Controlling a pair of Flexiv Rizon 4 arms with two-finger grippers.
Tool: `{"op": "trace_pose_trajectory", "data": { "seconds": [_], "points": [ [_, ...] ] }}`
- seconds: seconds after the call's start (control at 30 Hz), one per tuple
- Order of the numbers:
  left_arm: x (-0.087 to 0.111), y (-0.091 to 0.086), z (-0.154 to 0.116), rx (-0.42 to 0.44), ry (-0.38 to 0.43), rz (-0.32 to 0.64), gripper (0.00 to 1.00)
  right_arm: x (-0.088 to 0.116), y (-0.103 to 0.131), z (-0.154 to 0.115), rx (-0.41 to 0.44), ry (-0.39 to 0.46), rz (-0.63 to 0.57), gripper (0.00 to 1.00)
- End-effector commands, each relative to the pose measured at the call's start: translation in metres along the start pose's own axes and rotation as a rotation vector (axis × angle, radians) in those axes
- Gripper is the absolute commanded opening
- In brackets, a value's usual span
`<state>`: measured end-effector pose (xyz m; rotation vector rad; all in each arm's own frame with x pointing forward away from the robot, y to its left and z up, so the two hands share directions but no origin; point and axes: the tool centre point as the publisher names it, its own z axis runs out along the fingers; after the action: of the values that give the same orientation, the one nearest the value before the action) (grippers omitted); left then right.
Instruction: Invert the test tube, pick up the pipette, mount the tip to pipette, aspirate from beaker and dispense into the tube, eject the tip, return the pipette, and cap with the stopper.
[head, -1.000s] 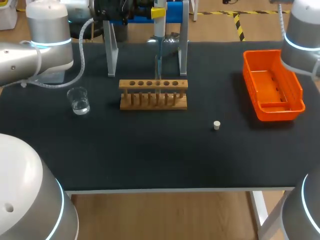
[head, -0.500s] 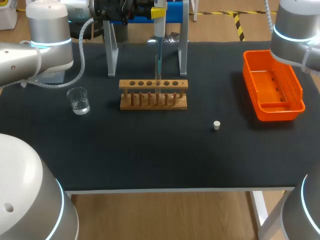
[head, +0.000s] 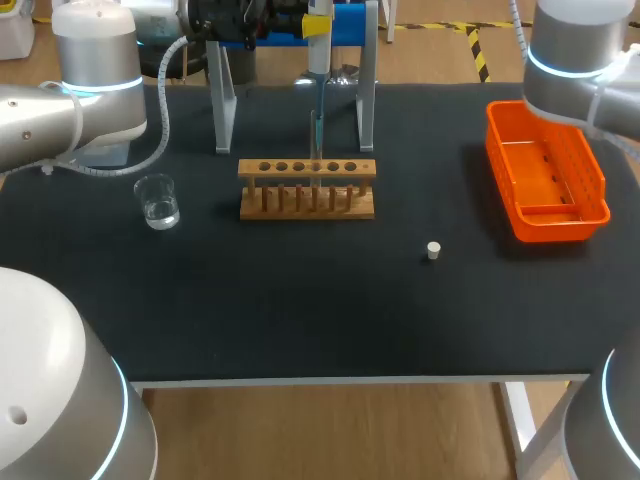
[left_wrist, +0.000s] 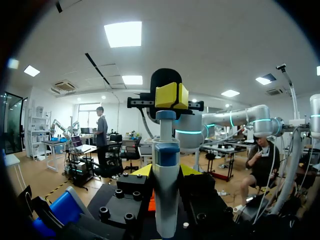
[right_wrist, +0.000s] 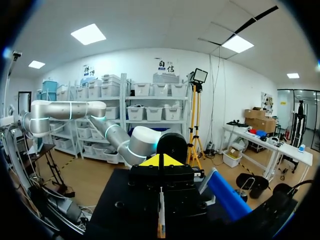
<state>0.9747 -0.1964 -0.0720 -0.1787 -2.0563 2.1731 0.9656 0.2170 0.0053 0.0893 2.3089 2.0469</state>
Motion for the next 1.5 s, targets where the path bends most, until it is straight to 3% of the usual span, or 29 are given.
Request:
{"op": "trace_pose_trajectory", "data": {
  "seconds": [0.03,1.5],
  "points": [
    [-0.001,-0.001,0.000,-0.002,0.003,-0.001,0.00,-0.003,0.000,0.005,0.000,0.004,0.005,0.00],
    [-0.001,-0.001,0.000,-0.002,0.003,-0.001,0.00,-0.004,-0.021,0.017,0.026,0.021,0.054,0.00]
  ]
}}
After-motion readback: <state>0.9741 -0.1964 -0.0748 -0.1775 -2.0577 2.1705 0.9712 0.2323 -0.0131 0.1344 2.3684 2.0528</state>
